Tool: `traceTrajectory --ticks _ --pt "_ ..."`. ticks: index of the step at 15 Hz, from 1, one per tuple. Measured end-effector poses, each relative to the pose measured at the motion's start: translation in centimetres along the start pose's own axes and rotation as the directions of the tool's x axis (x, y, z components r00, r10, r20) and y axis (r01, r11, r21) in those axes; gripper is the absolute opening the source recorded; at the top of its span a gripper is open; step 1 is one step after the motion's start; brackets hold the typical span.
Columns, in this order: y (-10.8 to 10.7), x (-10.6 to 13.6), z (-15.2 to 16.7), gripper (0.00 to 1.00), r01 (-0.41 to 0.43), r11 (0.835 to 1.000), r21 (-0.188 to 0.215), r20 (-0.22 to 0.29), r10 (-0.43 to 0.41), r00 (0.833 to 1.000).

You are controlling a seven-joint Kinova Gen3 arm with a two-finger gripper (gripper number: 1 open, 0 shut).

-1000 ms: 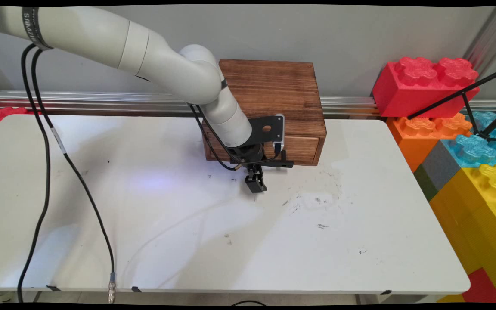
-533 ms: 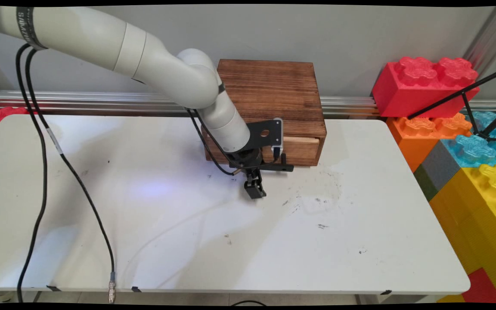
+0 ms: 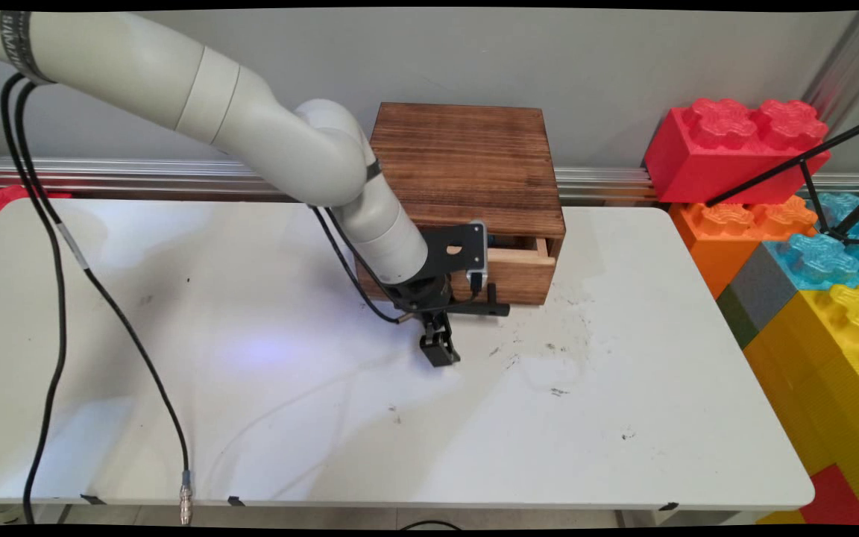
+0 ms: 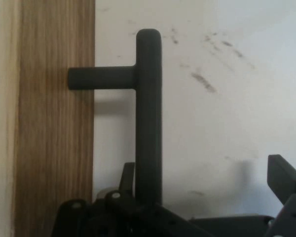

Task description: Open the drawer

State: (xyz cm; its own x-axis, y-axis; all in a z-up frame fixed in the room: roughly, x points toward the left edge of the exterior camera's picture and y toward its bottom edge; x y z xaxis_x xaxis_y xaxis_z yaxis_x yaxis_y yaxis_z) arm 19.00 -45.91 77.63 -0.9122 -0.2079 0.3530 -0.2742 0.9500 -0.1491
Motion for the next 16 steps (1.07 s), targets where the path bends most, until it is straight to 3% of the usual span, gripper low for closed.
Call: traceTrajectory --ticks 16 --pt "6.8 -0.7 -0.6 1.00 0.011 0.998 -0.066 -0.040 -0.014 0.999"
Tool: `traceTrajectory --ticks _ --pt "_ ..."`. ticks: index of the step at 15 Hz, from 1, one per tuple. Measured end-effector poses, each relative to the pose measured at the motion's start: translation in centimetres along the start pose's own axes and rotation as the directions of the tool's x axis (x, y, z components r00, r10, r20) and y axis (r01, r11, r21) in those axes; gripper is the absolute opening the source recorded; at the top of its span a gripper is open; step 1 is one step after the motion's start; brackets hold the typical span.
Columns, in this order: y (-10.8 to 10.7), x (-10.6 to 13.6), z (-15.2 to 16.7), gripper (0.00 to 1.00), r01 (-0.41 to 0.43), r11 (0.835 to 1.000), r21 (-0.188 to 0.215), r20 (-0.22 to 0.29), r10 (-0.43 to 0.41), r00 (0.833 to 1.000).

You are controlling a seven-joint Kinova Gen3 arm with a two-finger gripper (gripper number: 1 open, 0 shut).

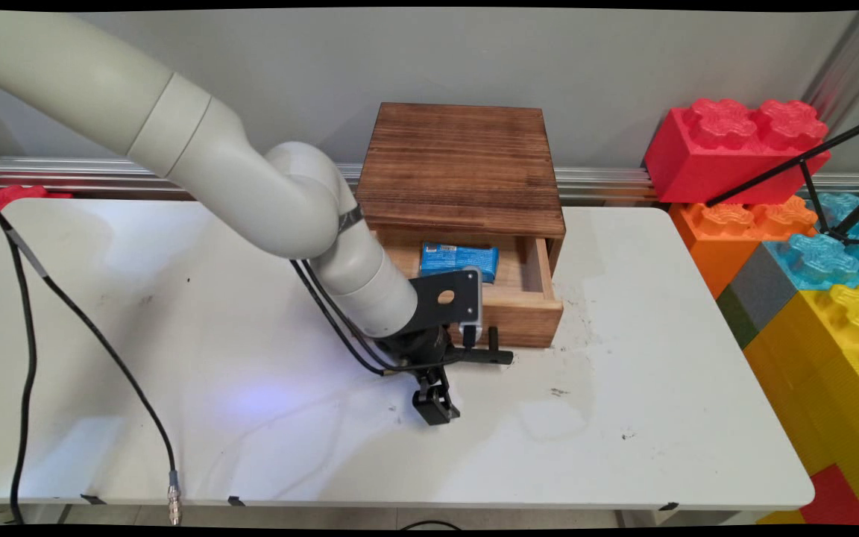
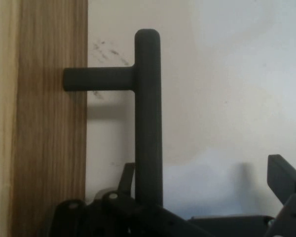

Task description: Open the drawer

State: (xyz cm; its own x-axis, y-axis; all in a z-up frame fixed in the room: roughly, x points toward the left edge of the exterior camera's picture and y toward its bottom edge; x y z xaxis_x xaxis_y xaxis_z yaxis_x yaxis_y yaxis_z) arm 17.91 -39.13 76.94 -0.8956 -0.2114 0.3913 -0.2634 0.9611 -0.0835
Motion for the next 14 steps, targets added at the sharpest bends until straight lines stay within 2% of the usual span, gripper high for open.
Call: traceTrajectory --ticks 14 --pt "4.7 -0.2 -0.4 1.00 0.010 1.000 -0.029 -0.029 -0.011 1.000"
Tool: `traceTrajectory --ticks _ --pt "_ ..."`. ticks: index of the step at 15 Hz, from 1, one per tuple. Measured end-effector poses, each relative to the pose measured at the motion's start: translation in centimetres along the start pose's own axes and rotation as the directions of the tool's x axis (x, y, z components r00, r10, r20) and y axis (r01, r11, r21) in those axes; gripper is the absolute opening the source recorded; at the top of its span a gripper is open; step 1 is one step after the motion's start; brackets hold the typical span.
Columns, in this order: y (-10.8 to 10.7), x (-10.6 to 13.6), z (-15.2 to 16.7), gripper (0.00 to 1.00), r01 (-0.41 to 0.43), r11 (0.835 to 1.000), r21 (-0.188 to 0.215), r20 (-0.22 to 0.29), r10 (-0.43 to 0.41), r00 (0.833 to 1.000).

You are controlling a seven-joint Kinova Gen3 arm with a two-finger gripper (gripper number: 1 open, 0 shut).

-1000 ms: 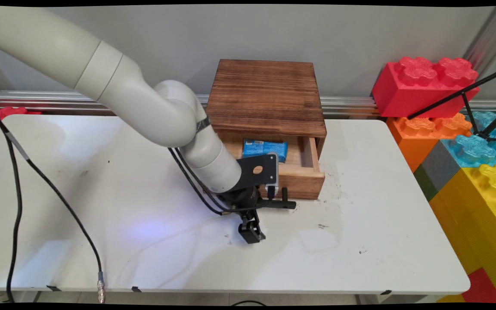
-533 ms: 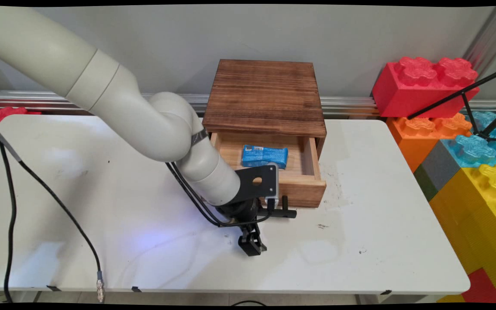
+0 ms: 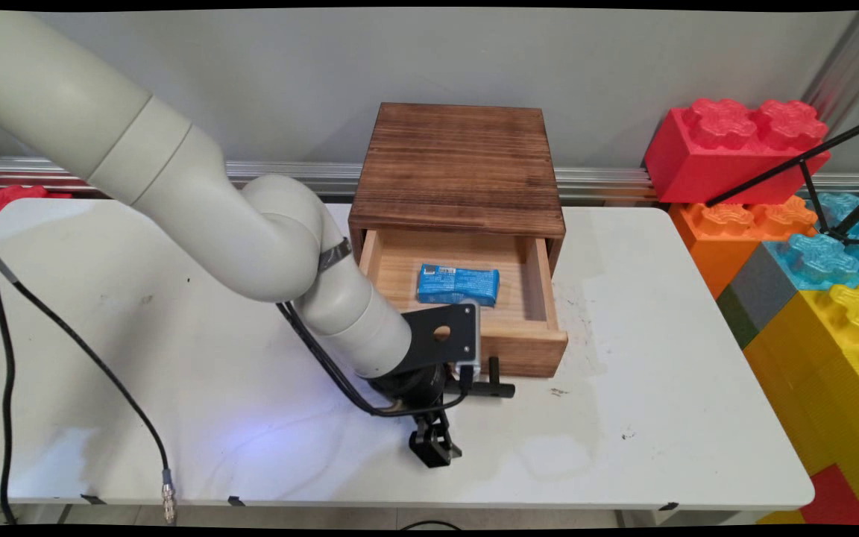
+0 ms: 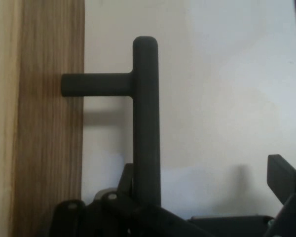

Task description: Open the drawer

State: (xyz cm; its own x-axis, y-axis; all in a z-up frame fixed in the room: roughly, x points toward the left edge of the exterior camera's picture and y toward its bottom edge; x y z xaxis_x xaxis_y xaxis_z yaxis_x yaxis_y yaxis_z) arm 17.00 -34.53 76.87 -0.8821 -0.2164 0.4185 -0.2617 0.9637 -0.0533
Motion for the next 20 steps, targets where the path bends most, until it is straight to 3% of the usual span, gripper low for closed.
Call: traceTrajectory --ticks 9,20 --pt "3.2 0.3 -1.2 1.00 -0.004 1.000 -0.027 -0.020 0.004 1.000" --pt "5.4 0.0 -1.3 1.00 0.004 0.999 -0.039 -0.024 -0.005 1.000"
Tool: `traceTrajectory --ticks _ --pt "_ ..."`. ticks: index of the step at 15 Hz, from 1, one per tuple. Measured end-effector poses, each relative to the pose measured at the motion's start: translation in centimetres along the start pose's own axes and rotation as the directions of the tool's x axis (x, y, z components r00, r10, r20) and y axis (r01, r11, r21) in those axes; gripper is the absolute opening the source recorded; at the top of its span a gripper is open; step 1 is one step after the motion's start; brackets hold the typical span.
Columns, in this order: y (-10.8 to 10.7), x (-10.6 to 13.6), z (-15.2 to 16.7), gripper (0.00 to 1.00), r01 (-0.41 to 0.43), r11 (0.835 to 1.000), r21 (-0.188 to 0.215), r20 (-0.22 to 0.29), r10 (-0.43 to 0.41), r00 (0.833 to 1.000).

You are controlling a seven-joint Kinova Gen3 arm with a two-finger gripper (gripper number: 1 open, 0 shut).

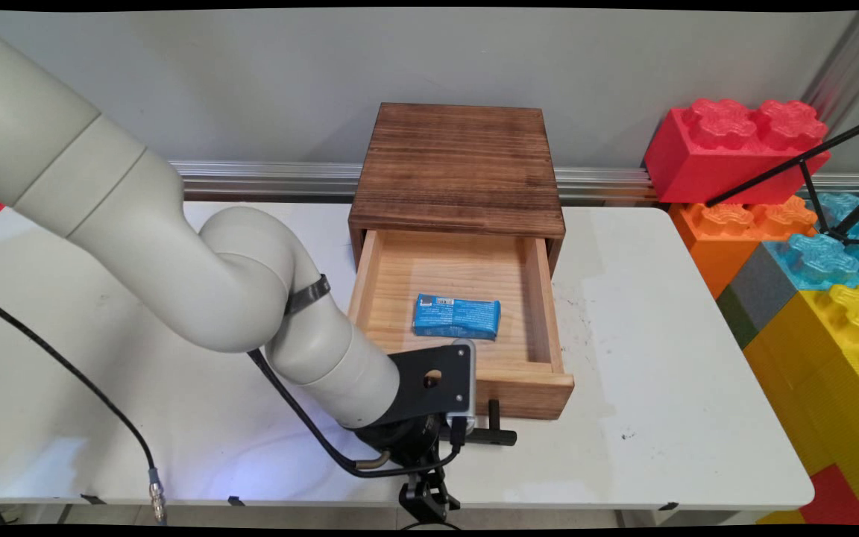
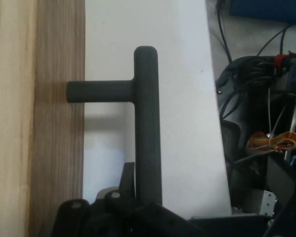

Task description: Open the drawer

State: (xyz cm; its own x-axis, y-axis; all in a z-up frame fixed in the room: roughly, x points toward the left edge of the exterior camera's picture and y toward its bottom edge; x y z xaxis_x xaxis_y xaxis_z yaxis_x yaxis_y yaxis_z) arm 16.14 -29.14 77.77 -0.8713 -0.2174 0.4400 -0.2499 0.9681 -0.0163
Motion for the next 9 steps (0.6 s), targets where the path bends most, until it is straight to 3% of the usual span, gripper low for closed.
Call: traceTrajectory --ticks 9 --pt "0.79 -0.22 -0.72 1.00 0.003 1.000 -0.004 -0.006 -0.003 1.000"
